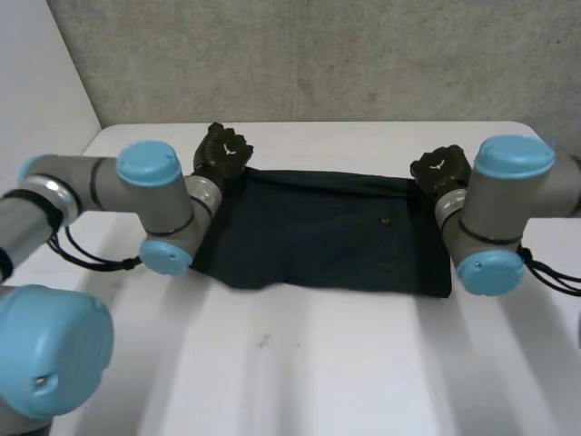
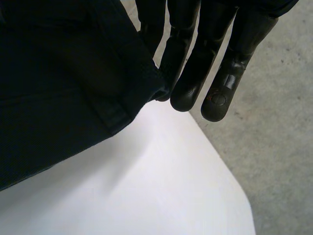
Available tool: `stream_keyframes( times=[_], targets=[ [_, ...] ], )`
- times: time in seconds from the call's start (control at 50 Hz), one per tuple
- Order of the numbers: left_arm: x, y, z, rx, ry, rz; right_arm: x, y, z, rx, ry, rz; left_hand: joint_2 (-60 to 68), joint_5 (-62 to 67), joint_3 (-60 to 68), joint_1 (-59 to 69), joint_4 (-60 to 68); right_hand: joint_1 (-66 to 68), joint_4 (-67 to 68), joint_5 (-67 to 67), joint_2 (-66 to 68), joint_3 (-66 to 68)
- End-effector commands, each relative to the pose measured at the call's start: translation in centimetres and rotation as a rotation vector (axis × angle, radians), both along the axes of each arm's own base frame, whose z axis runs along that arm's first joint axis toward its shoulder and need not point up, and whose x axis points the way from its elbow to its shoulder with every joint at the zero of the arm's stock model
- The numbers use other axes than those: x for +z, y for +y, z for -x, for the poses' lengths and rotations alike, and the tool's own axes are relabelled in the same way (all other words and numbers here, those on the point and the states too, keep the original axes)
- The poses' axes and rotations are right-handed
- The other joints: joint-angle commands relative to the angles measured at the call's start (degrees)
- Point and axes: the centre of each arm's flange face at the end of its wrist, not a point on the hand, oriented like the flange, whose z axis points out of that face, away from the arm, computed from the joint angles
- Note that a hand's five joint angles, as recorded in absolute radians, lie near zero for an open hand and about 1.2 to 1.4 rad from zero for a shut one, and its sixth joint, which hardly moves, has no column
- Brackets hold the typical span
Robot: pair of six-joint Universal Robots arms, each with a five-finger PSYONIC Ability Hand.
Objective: Fold the shorts.
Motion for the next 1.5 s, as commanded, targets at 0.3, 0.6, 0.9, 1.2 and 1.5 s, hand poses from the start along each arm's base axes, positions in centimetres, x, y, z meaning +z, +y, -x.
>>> stream_keyframes(
  times=[0.3, 0.6, 0.9, 1.2, 1.5],
  targets=[
    [2.2, 4.5, 1.0, -0.049, 0.08, 0.115, 5.6, 5.0, 2.4, -0.004, -0.22, -0.043, -58.63, -57.22, -58.14, -53.89, -58.78, -44.5, -58.24, -56.06, -57.41, -58.12],
    [4.2, 7.0, -3.8, -0.002, 0.362, -0.14, -0.5, 9.5, 5.1, -0.013, -0.372, -0.407, -58.3, -56.88, -57.8, -53.55, -58.45, -27.43, -41.17, -38.99, -40.33, -41.04],
    [3.7, 7.9, -4.8, 0.019, 0.383, -0.191, -2.4, 7.9, 5.9, -0.044, -0.366, -0.356, -58.13, -56.71, -57.63, -53.38, -58.28, 25.5, 11.76, 13.94, 12.59, 11.88],
    [6.9, 9.3, -6.6, 0.03, 0.409, -0.15, 1.7, 6.7, 11.0, -0.075, 0.051, -0.253, -58.47, -57.05, -57.97, -53.72, -58.61, 25.5, 11.76, 13.94, 12.59, 11.88],
    [8.8, 11.1, -7.3, 0.027, 0.428, -0.124, 6.9, 11.8, -3.9, 0.348, 0.189, 0.068, -58.63, -57.22, -58.14, -53.89, -58.78, 25.5, 11.76, 13.94, 12.59, 11.88]
  ],
)
